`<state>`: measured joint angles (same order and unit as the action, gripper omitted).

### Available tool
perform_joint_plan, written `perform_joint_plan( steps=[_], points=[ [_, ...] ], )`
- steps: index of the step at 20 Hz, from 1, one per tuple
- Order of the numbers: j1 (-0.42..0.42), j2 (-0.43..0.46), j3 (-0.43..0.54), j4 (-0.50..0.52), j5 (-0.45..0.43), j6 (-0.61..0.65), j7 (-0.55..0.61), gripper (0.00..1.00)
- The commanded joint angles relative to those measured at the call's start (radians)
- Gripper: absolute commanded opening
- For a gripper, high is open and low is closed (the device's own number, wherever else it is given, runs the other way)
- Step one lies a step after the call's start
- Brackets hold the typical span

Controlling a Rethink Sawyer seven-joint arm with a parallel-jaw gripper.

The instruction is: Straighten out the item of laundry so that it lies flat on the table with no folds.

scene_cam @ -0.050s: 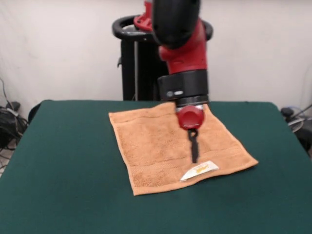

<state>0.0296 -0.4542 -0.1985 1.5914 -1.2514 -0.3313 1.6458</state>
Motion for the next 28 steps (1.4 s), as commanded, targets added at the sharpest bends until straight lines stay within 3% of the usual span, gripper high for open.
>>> perform_joint_plan(
  steps=[1, 6, 8, 9, 10, 13, 19, 25, 28],
  points=[
    [-0.096, 0.063, 0.143, -0.008, -0.149, 0.064, 0.227, 1.00],
    [-0.113, 0.048, 0.214, -0.004, -0.194, 0.131, 0.263, 1.00],
    [-0.103, 0.034, 0.198, 0.000, -0.145, 0.141, 0.207, 1.00],
    [-0.064, 0.047, 0.114, -0.026, -0.033, 0.085, 0.107, 1.00],
    [-0.047, 0.049, 0.085, -0.030, 0.009, 0.064, 0.075, 1.00],
    [-0.095, 0.022, 0.178, 0.002, -0.114, 0.104, 0.180, 1.00],
    [-0.090, 0.031, 0.106, -0.033, 0.015, 0.027, 0.091, 1.00],
    [-0.128, -0.005, 0.194, -0.022, -0.147, 0.076, 0.220, 1.00],
    [-0.123, 0.001, 0.176, -0.027, -0.097, 0.063, 0.171, 1.00]
  ],
)
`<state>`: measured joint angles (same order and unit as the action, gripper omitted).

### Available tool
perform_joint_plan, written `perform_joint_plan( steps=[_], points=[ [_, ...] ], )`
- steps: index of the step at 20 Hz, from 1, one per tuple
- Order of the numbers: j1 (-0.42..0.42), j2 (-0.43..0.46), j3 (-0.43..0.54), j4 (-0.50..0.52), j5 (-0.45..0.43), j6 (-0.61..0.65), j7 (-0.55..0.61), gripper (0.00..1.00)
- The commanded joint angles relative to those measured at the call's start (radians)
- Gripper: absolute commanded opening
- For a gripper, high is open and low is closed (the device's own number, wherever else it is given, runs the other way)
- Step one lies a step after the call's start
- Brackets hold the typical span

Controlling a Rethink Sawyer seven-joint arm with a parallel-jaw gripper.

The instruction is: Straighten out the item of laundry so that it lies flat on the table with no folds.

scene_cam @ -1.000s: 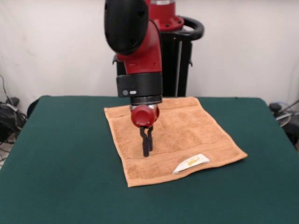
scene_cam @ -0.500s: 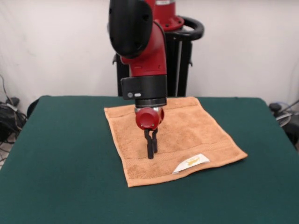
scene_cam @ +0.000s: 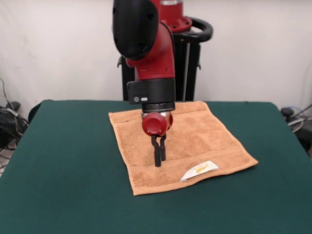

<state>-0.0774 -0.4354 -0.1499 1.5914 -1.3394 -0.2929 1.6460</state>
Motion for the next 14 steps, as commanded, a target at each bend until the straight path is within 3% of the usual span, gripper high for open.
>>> perform_joint_plan(
  steps=[1, 3, 4, 5, 7, 10, 14],
  points=[
    [-0.013, -0.020, 0.127, -0.026, 0.009, 0.035, 0.164, 1.00],
    [-0.055, -0.038, 0.200, 0.005, -0.044, 0.121, 0.229, 1.00],
    [-0.102, -0.044, 0.254, 0.031, -0.031, 0.182, 0.223, 1.00],
    [-0.181, -0.040, 0.310, 0.060, 0.069, 0.258, 0.180, 1.00],
    [-0.211, -0.011, 0.293, 0.063, 0.185, 0.298, 0.174, 1.00],
    [-0.206, 0.003, 0.259, 0.058, 0.270, 0.326, 0.167, 1.00],
    [-0.102, 0.050, 0.101, 0.006, 0.375, 0.247, 0.240, 1.00]
  ],
)
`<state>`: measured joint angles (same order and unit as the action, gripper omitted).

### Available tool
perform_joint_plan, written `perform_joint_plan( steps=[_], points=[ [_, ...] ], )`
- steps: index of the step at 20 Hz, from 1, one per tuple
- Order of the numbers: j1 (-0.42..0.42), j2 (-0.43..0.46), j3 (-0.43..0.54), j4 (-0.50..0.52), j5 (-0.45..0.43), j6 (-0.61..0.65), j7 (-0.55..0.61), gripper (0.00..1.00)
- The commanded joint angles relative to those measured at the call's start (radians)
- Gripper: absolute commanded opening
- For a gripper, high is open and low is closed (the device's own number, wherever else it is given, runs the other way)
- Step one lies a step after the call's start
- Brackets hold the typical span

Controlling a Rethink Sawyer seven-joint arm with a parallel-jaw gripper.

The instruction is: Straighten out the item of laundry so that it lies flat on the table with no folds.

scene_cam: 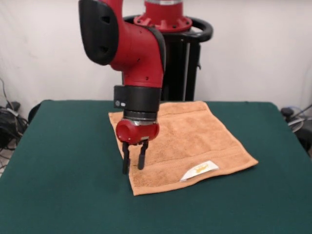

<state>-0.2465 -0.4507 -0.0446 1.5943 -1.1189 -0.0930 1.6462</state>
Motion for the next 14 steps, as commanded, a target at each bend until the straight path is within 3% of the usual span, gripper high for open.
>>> perform_joint_plan(
  steps=[1, 4, 5, 8, 12, 14],
  points=[
    [0.049, 0.072, 0.004, 0.014, 0.192, 0.021, 0.255, 1.00],
    [0.018, 0.087, 0.008, 0.035, 0.280, -0.033, 0.281, 1.00],
    [0.050, 0.098, -0.037, 0.031, 0.326, -0.072, 0.297, 1.00],
    [0.033, 0.083, -0.032, 0.062, 0.366, -0.084, 0.268, 1.00],
    [-0.172, -0.094, 0.212, 0.234, 0.361, -0.005, 0.237, 1.00],
    [-0.259, -0.181, 0.322, 0.319, 0.408, 0.039, 0.246, 1.00]
  ],
)
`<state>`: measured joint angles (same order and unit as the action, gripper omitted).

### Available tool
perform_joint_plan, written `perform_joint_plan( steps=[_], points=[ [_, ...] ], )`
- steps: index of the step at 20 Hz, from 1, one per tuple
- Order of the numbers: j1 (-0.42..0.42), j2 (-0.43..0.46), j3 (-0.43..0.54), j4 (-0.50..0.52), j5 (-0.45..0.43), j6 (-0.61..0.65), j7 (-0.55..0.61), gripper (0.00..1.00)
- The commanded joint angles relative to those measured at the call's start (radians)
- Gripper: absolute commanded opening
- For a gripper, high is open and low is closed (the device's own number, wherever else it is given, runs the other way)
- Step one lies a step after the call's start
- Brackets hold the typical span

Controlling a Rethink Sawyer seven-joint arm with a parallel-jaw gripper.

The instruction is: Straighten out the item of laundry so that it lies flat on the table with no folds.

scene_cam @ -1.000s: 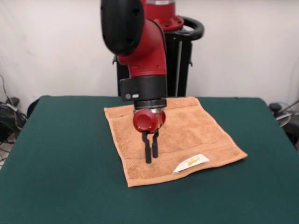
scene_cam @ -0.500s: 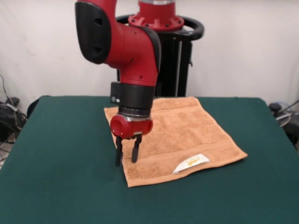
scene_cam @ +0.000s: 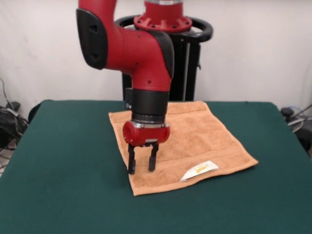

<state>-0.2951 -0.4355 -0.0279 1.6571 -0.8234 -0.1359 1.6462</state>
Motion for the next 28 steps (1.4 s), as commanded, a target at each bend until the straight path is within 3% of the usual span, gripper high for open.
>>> perform_joint_plan(
  steps=[1, 6, 15, 23, 28],
  points=[
    [-0.253, -0.238, 0.358, 0.297, 0.153, 0.108, 0.256, 1.00],
    [-0.354, -0.309, 0.474, 0.374, 0.269, 0.164, 0.226, 1.00],
    [-0.435, -0.474, 0.579, 0.452, 0.409, 0.244, 0.152, 1.00],
    [-0.512, -0.553, 0.655, 0.414, 0.452, 0.343, 0.031, 1.00],
    [-0.498, -0.551, 0.646, 0.348, 0.362, 0.415, -0.095, 1.00]
  ],
)
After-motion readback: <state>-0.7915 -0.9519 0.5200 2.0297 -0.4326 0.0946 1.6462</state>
